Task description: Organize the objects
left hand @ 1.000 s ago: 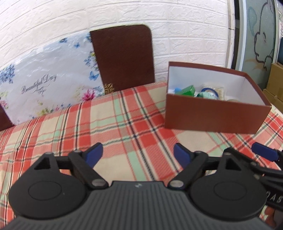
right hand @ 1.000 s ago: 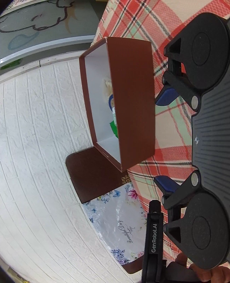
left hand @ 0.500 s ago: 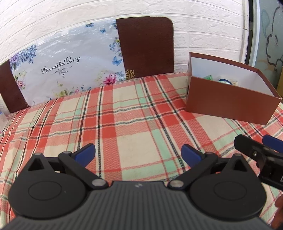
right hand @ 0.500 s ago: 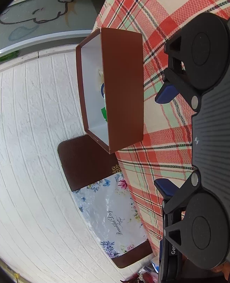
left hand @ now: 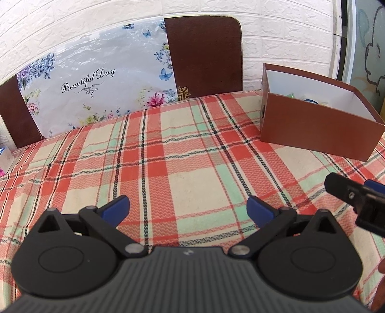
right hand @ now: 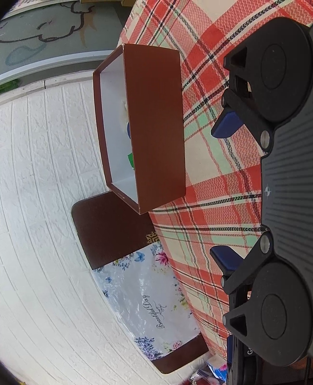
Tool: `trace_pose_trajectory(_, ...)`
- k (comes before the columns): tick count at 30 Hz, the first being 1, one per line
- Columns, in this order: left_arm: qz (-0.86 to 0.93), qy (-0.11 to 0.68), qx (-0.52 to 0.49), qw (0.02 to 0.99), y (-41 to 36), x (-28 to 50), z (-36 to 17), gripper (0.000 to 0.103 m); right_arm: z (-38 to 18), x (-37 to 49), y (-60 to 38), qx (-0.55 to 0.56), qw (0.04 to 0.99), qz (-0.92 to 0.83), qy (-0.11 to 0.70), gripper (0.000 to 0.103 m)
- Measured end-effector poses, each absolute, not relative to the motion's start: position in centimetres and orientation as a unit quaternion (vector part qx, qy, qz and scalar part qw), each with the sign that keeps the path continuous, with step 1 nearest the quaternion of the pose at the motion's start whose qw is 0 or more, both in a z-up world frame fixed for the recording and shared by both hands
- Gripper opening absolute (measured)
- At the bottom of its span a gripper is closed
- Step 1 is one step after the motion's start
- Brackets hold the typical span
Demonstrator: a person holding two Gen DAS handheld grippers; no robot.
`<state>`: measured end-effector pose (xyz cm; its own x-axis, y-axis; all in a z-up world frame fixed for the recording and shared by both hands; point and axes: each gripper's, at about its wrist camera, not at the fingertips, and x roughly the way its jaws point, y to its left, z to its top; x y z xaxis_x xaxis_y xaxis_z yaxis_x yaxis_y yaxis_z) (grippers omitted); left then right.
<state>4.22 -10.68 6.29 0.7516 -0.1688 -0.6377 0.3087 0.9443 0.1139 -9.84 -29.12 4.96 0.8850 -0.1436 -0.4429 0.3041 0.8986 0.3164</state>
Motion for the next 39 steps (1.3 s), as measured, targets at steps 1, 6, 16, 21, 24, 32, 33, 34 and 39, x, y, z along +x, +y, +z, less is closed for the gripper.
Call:
trace_pose_trajectory(1,-0.13,0.329,0.106,0.929,-10.6,4.3,6.2,0.103,4.9,-9.8,-29.1,0.192,0.951,-0.119,0.21,0.096)
trace_pose_trajectory(6,-0.131,0.336,0.112,0.926,-10.6,4.2,5.7,0.103,4.8,-9.8,-29.1,0.194,0.95,-0.126,0.21,0.096)
trace_pose_trajectory(16,-0.122,0.339,0.126,0.924,-10.7,3.9,5.4,0.103,4.5,-9.6,-29.2,0.197,0.948,-0.131,0.214,0.097)
trace_pose_trajectory(21,-0.122,0.34,0.13,0.923,-10.8,3.9,5.3,0.103,4.4,-9.6,-29.2,0.198,0.947,-0.131,0.215,0.097)
trace_pose_trajectory(24,-0.123,0.342,0.131,0.922,-10.8,3.9,5.2,0.103,4.3,-9.6,-29.3,0.199,0.947,-0.132,0.216,0.097)
trace_pose_trajectory(32,-0.128,0.35,0.133,0.919,-11.0,3.7,4.9,0.103,4.3,-9.6,-29.5,0.201,0.947,-0.132,0.215,0.097)
trace_pose_trajectory(33,-0.129,0.351,0.133,0.918,-11.0,3.7,4.9,0.103,4.3,-9.6,-29.5,0.201,0.947,-0.132,0.215,0.097)
trace_pose_trajectory(34,-0.129,0.352,0.134,0.918,-11.1,3.7,4.9,0.103,4.3,-9.6,-29.5,0.2,0.947,-0.132,0.215,0.097)
trace_pose_trajectory(39,-0.132,0.354,0.135,0.916,-11.2,3.6,4.8,0.103,4.2,-9.6,-29.6,0.201,0.946,-0.132,0.216,0.097)
